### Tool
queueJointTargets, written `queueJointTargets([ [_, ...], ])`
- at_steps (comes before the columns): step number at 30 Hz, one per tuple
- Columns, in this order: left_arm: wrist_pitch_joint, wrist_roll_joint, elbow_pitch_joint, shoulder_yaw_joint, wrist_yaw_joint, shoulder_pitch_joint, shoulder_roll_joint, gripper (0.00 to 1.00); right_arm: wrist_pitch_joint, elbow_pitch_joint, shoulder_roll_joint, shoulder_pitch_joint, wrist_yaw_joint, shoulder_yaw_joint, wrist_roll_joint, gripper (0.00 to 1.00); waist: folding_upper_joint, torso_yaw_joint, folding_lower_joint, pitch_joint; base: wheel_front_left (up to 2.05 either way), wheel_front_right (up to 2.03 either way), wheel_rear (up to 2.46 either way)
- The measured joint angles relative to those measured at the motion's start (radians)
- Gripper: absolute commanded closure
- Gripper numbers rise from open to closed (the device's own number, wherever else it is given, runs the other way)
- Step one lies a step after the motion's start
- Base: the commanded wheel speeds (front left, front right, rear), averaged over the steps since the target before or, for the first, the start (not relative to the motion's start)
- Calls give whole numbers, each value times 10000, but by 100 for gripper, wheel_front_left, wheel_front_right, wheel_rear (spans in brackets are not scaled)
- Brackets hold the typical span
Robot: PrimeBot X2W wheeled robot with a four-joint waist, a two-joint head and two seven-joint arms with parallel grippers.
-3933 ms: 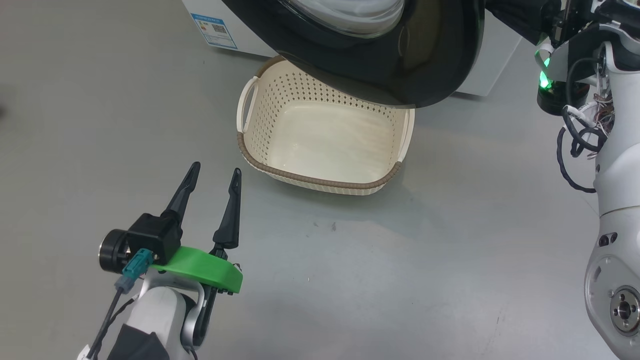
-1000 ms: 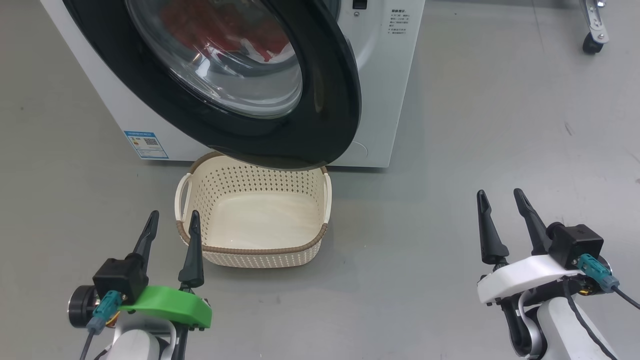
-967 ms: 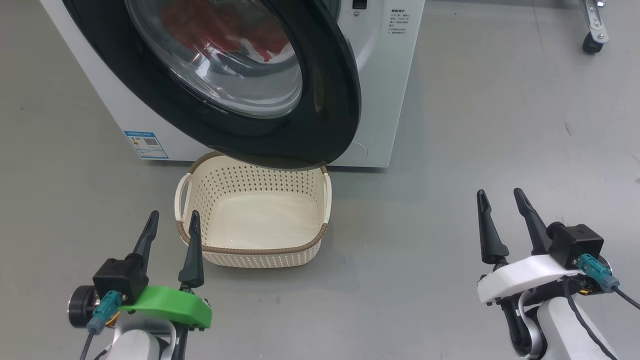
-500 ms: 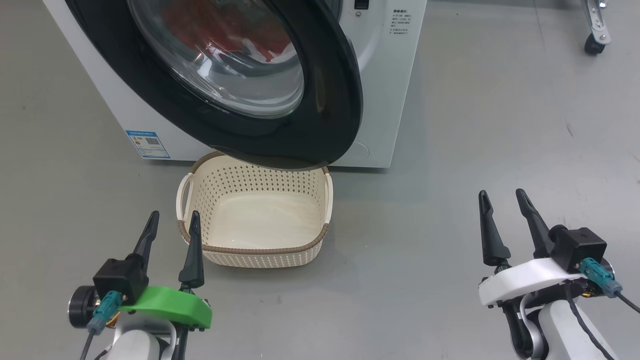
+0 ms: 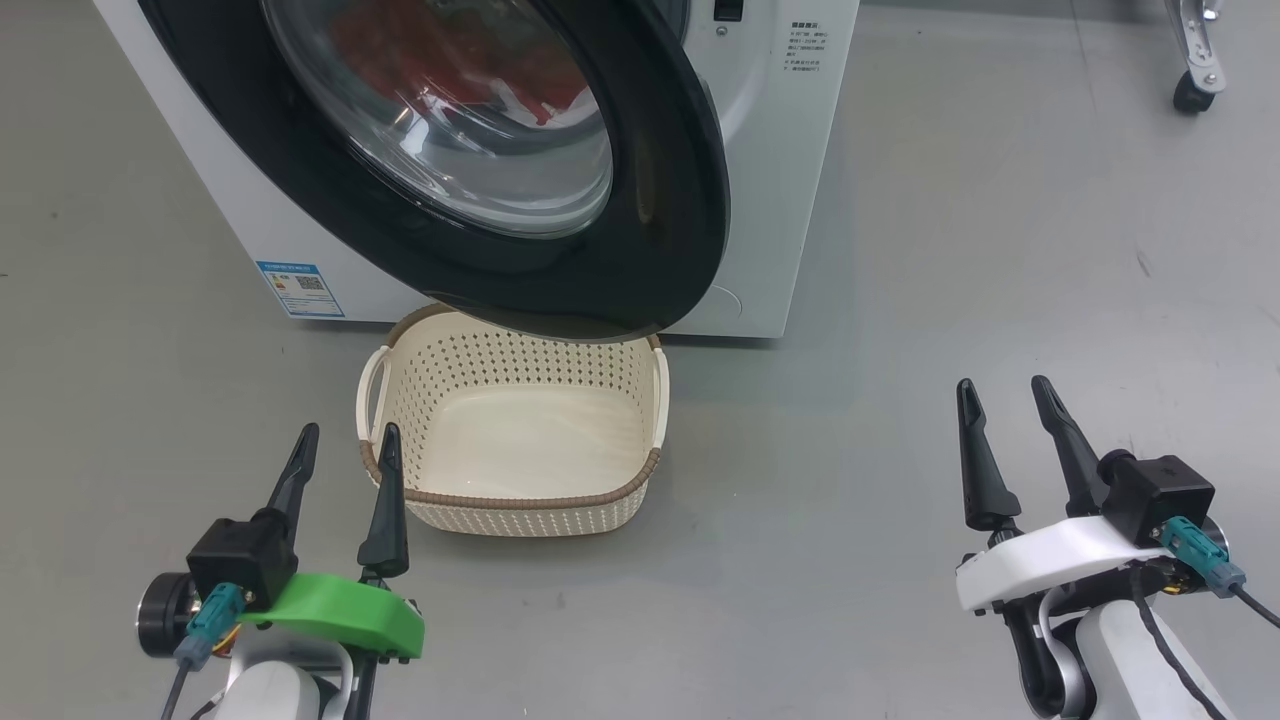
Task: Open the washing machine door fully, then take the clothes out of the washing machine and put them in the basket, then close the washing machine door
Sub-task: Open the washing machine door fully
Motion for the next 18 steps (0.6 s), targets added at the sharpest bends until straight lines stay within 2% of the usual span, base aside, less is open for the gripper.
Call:
queueJointTargets([
  [18,0,0,2,-2,0,4,0,0,-2,-61,29,106,2,-46,-58,0,0,-6,0,-27,0,0,0],
])
